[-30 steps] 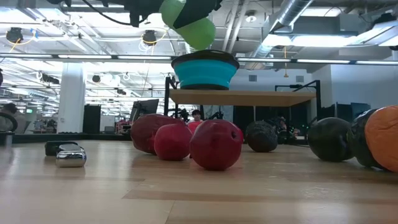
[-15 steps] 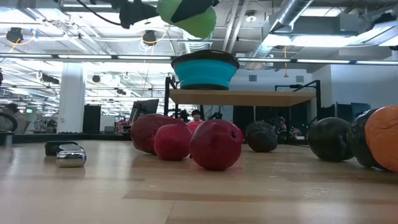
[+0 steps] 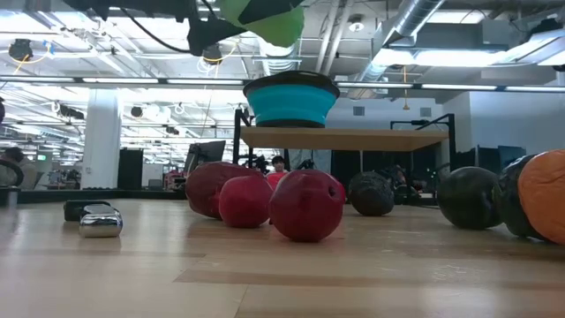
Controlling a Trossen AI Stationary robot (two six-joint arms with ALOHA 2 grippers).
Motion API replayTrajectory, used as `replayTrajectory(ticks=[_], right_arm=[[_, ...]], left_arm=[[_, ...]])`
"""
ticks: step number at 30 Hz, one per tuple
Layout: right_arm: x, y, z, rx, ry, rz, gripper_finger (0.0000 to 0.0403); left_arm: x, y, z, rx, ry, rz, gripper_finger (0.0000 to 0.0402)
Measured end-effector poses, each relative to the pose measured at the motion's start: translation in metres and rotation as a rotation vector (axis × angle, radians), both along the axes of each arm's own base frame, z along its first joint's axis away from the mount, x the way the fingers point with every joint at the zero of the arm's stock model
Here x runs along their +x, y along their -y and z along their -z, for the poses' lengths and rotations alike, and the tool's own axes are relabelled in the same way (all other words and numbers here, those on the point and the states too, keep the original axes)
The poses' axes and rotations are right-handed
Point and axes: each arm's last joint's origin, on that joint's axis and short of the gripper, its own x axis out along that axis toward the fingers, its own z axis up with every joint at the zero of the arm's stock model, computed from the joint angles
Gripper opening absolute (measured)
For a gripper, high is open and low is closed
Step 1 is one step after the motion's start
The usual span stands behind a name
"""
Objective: Pick & Place Fruit
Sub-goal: Put the green cabbage into the blue strainer bowl on the shelf
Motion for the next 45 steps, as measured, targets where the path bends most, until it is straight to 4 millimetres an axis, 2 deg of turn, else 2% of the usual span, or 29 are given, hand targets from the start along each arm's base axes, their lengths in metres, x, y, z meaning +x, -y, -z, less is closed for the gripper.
replayTrajectory(ticks=[13, 22, 27, 33, 40, 45], right_arm=[[0.000, -0.004, 0.000, -0.001, 0.001, -0.010, 0.0282], [0.001, -0.003, 0.000, -0.024, -0.002, -0.018, 0.0283], [-0.001, -0.003, 0.002, -0.019, -0.023, -0.015, 0.0290], [-0.006, -0.010, 0.007, 0.023, -0.055, 0.049, 0.0324], [-0.017, -0.010, 0.014, 0.041, -0.126, 0.169, 0.0348], [-0.035, -0.016, 0.024, 0.004, -0.219, 0.312, 0.0346]], left_arm=[[0.001, 0.000, 0.000, -0.041, 0.010, 0.018, 0.0328], [0.004, 0.000, 0.002, -0.054, 0.006, 0.035, 0.0236], [0.004, 0.000, 0.003, -0.023, -0.003, 0.047, 0.0233], [0.005, 0.001, 0.004, 0.042, -0.021, 0.084, 0.0225], [0.005, 0.002, 0.005, 0.042, -0.021, 0.096, 0.0222], [0.003, 0.003, 0.003, 0.038, -0.019, 0.109, 0.0222]])
